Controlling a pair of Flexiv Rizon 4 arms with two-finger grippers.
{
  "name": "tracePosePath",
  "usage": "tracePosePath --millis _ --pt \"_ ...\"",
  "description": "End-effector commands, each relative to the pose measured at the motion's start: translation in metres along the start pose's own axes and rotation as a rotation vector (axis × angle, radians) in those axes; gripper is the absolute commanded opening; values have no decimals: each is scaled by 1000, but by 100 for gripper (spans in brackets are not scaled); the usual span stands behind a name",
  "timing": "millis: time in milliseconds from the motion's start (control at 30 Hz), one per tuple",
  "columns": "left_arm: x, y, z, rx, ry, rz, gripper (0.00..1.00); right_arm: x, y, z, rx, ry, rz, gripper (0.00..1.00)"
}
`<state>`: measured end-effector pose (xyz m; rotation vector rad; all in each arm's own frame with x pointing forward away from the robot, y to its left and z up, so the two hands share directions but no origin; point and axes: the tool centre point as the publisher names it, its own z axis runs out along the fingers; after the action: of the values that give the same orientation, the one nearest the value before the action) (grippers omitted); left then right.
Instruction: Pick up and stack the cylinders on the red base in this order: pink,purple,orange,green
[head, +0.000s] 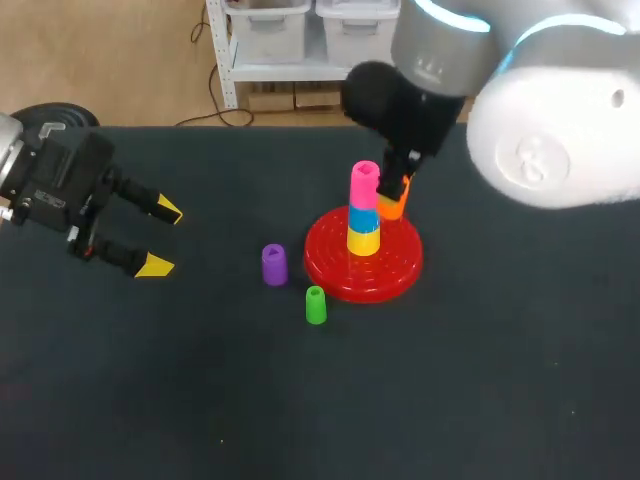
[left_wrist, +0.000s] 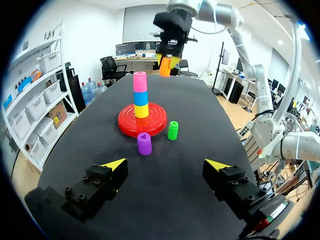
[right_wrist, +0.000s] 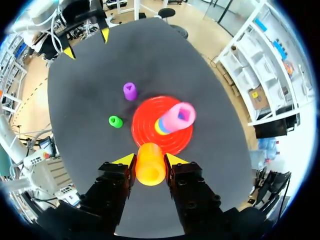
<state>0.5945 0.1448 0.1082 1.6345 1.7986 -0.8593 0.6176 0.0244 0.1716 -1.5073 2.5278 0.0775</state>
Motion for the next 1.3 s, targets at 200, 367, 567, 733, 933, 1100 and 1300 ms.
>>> tracePosePath --millis 200,367,567,733,933,1100,1300 --pt "1 0 0 -1 -3 3 100 -22 -15 -23 2 26 -31 0" --pt "1 0 0 -1 -3 3 100 -26 -17 -24 8 23 -40 0" --pt "1 0 0 -1 -3 3 100 -23 -20 -23 17 31 -27 0" --pt "1 0 0 -1 -3 3 100 -16 -17 -19 2 43 -22 0" --pt "1 0 0 -1 -3 3 100 4 -14 -8 -25 64 22 0" --pt "1 0 0 -1 -3 3 100 23 -11 4 -39 97 67 0" --pt "1 0 0 -1 -3 3 100 42 -3 23 -56 107 124 0"
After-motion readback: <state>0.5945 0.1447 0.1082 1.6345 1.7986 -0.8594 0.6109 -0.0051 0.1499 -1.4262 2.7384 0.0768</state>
